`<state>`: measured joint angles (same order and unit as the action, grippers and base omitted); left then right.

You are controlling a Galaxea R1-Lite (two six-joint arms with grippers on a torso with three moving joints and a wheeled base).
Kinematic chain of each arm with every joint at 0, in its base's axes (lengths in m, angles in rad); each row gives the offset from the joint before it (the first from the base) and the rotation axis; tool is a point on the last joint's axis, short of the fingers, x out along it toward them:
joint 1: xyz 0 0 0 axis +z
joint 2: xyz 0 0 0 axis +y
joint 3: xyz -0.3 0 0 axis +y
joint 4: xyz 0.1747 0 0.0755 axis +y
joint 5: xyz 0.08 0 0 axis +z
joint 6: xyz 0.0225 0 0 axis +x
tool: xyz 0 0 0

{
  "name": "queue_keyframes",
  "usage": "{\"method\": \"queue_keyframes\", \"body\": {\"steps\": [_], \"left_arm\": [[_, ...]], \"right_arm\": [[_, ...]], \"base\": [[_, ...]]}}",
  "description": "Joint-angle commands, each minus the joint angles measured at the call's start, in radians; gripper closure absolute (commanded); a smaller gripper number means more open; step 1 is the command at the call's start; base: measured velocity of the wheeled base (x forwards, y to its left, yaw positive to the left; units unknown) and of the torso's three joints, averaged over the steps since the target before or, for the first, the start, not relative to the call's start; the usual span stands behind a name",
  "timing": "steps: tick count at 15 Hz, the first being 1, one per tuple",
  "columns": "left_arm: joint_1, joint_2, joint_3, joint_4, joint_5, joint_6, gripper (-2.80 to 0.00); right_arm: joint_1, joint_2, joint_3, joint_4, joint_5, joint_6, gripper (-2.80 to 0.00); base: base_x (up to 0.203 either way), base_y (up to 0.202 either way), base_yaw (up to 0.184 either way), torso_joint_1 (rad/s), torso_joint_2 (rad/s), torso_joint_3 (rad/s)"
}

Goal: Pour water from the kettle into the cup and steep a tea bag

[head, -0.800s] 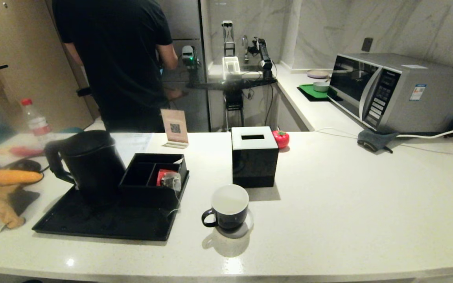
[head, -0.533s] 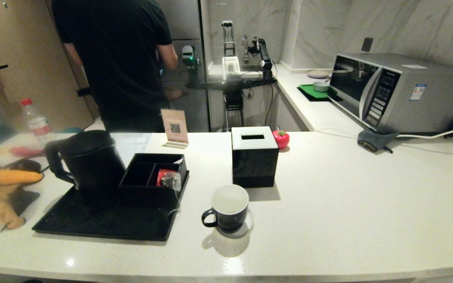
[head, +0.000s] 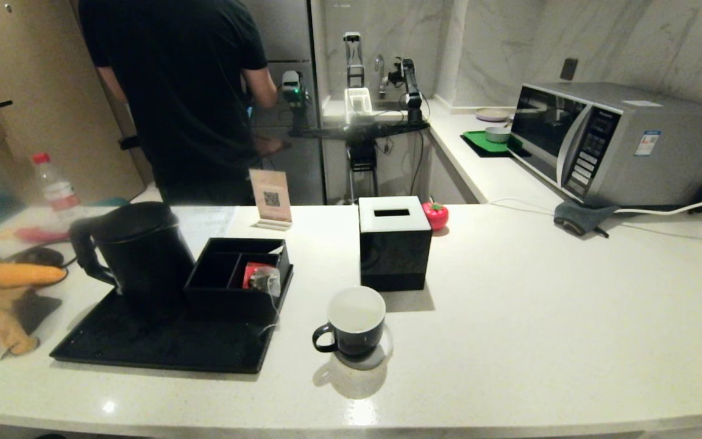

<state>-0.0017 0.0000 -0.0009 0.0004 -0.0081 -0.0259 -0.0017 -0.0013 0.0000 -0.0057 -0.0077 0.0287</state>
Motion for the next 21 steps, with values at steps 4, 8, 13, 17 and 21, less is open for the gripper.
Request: {"method": "queue_keyframes", "body": {"steps": [4,8,13,17,21], "left_arm": [[0.0,0.001,-0.019,0.001,0.014,0.007,0.0],[-0.005,0.186,-0.172,0.005,0.158,0.009,0.0],[-0.01,0.556,-0.392,-0.035,0.493,0.003,0.0],[0.151,0.851,-0.513,-0.132,0.632,-0.006,0.0],[0.429,1.115,-0.559,-0.326,0.612,0.033,0.0]], "right_arm": [[0.0,0.001,0.0,-0.001,0.0,0.0,0.0],[0.0,0.001,0.0,0.0,0.0,0.0,0.0],[0.0,0.001,0.0,0.0,0.0,0.0,0.0],[0.0,0.001,0.0,0.0,0.0,0.0,0.0],[0.0,0.001,0.0,0.0,0.0,0.0,0.0]], "base": [[0.0,0.0,0.0,0.0,0.0,0.0],[0.0,0.0,0.0,0.0,0.0,0.0],[0.0,0.0,0.0,0.0,0.0,0.0],[0.0,0.0,0.0,0.0,0.0,0.0],[0.0,0.0,0.0,0.0,0.0,0.0]]}}
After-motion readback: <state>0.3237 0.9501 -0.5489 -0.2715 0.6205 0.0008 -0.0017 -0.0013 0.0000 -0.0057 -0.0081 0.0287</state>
